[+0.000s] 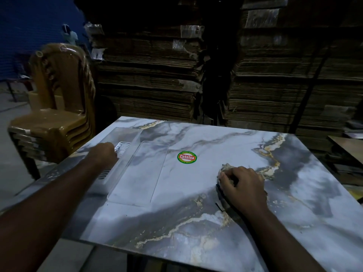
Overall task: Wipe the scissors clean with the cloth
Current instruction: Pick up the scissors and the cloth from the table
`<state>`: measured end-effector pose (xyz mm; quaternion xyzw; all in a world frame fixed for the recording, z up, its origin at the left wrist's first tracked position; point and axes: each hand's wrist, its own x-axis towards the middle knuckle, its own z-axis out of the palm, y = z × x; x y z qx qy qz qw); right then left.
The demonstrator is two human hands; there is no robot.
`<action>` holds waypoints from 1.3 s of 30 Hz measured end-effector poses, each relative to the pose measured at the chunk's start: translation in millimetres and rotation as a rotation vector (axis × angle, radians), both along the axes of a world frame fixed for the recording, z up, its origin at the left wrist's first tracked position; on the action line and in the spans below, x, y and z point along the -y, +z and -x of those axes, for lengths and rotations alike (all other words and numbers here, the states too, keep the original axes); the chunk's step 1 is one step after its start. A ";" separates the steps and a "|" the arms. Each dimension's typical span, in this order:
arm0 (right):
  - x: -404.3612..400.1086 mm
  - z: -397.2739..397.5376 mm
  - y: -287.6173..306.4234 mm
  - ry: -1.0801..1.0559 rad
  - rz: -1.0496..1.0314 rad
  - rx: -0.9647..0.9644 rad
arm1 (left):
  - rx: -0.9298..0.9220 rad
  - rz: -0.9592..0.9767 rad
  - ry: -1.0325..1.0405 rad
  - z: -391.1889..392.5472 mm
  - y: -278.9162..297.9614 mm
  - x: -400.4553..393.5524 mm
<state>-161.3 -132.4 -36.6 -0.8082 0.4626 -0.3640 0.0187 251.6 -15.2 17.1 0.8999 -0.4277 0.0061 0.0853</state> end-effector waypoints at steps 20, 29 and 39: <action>-77.7 -32.2 54.1 0.615 -0.526 0.617 | -0.892 0.536 -0.471 175.0 60.0 -38.7; -99.2 -4.4 41.7 0.518 -1.006 1.015 | -1.150 0.495 -0.535 227.6 5.4 -30.3; -57.2 41.5 59.6 0.314 -0.714 0.767 | -1.213 0.592 -0.424 245.6 -6.3 7.7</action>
